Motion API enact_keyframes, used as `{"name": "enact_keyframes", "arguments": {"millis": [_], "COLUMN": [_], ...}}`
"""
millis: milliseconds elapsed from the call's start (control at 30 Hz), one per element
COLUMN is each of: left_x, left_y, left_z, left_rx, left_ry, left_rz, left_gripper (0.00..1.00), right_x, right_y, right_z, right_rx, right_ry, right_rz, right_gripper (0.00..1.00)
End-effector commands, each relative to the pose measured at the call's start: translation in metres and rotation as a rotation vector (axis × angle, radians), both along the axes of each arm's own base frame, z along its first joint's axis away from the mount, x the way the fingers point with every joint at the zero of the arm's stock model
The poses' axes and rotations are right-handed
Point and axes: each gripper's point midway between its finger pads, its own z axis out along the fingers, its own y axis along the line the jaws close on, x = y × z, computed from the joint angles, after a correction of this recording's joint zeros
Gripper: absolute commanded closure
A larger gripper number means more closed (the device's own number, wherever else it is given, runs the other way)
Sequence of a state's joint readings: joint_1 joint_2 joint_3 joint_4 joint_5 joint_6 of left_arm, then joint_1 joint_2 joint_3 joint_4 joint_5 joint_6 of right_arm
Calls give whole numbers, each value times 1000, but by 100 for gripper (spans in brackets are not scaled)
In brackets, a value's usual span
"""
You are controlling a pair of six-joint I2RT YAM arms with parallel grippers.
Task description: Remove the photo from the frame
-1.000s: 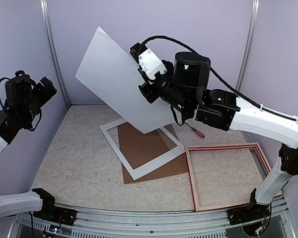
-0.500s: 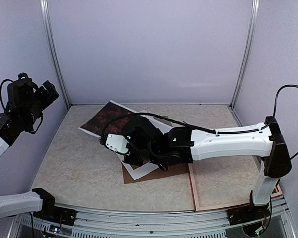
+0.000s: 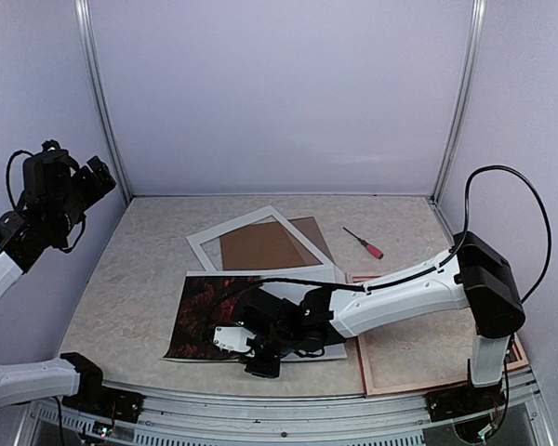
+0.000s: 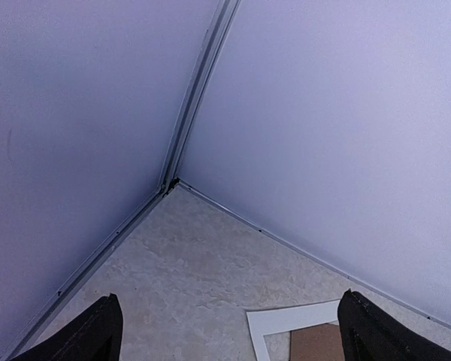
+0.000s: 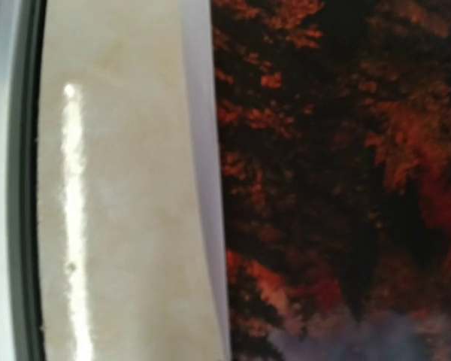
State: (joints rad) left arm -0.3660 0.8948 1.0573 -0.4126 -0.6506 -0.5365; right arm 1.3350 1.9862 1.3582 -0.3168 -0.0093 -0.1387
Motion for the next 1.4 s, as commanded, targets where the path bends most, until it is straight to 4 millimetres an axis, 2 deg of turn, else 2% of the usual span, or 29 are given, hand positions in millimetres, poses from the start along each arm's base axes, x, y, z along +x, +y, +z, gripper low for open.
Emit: {"name": "enact_keyframes", "arguments": {"millis": [0,133,433,933,1033,1133,1233,1367], "left_x": [4,8,20,35,38,41,45,48], "left_y": [-2,-6,-17,-29,-32,-35,-39,-41], "left_z": [-5,-11,-20,-32,-35,-37,-40,-44], "left_rx": [8,9,5,-3,-6,-9,-5,5], "left_ry": [7,20,41,60,61,63,70,70], "left_rz": [-13,-27,-68,-110,-118,-131,-141,-145], "left_gripper": [1,1,1,1,1,1,1,1], "right_x": [-16,-28,-39,-53,-52,-43,-25,9], "right_y": [-1,-5,-20,-37,-41,-46,-48,-48], "right_z": [6,6,-8,-3,-1,7,22,50], "right_rx": [32,39,-1,12,11,25,64,131], "right_ry": [90,140,212,225,217,172,121,63], "right_rz": [-9,-14,-77,-24,-33,-60,-95,-160], "right_gripper": [100,100,100,99,83,64,45,32]}}
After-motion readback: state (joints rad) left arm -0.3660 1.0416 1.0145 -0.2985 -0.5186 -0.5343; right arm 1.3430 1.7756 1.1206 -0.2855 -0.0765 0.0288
